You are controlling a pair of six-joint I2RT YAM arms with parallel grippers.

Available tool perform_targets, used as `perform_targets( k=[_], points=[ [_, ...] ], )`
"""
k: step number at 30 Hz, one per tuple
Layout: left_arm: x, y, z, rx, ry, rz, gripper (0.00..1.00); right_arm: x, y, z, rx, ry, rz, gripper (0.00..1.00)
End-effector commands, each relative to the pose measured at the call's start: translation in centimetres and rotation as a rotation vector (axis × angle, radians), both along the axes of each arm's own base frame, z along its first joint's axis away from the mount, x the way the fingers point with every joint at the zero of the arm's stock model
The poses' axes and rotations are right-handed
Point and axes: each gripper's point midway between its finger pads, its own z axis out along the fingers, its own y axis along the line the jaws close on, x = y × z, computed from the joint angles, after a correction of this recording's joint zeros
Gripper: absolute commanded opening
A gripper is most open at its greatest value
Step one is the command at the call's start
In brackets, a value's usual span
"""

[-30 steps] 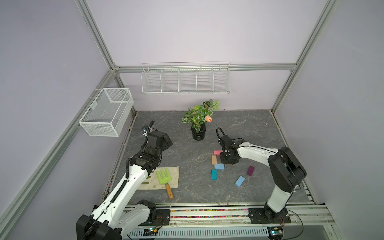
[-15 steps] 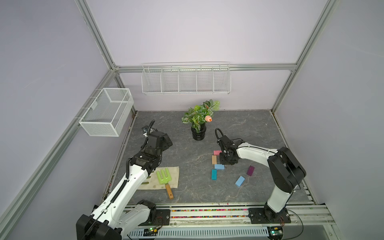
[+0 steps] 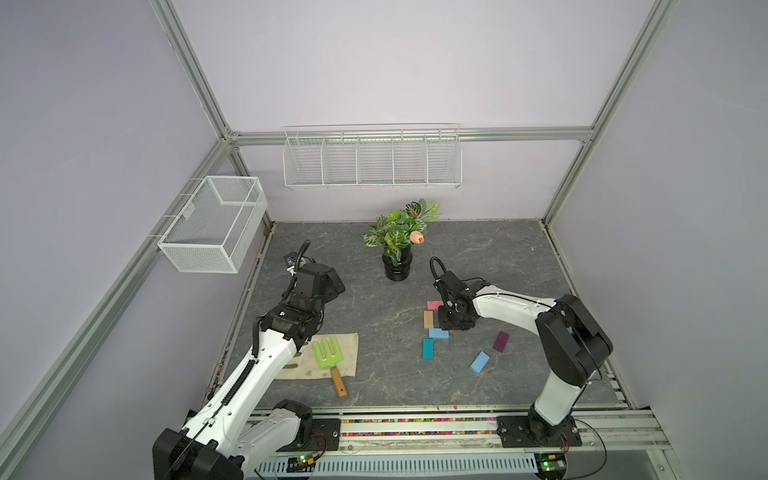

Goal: Assemble the number 8 with building blocks
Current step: Assemble the building block at the center of the board.

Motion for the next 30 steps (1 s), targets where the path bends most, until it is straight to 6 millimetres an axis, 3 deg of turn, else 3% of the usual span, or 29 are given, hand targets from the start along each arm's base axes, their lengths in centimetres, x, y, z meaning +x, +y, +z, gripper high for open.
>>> perform_targets(
  k=[1,11,23,27,30],
  points=[
    [-0.1,0.0,-0.2,-0.006,0.000,0.010,1.00,-0.4,0.2,1.1,0.016,-0.009,0.014,0.42],
    [-0.1,0.0,-0.1,-0.004,-0.001,0.008,0.99,0.0,-0.6,1.8,-0.018,-0.034,-0.001,0.44],
    [0.0,-0.1,-0.2,-0.005,-0.001,0.004,1.00,0.0,-0.8,4.9,0.031,-0.098,-0.021,0.45],
    [-0.1,-0.2,0.0,-0.007,0.003,0.001,1.00,-1.8,-3.3,5.7,0.002,-0.109,-0.135,0.45],
    [0.0,-0.1,-0.1,-0.006,0.015,0.004,1.00,-4.5,-5.6,5.2,-0.018,-0.078,-0.234,0.53]
  ],
)
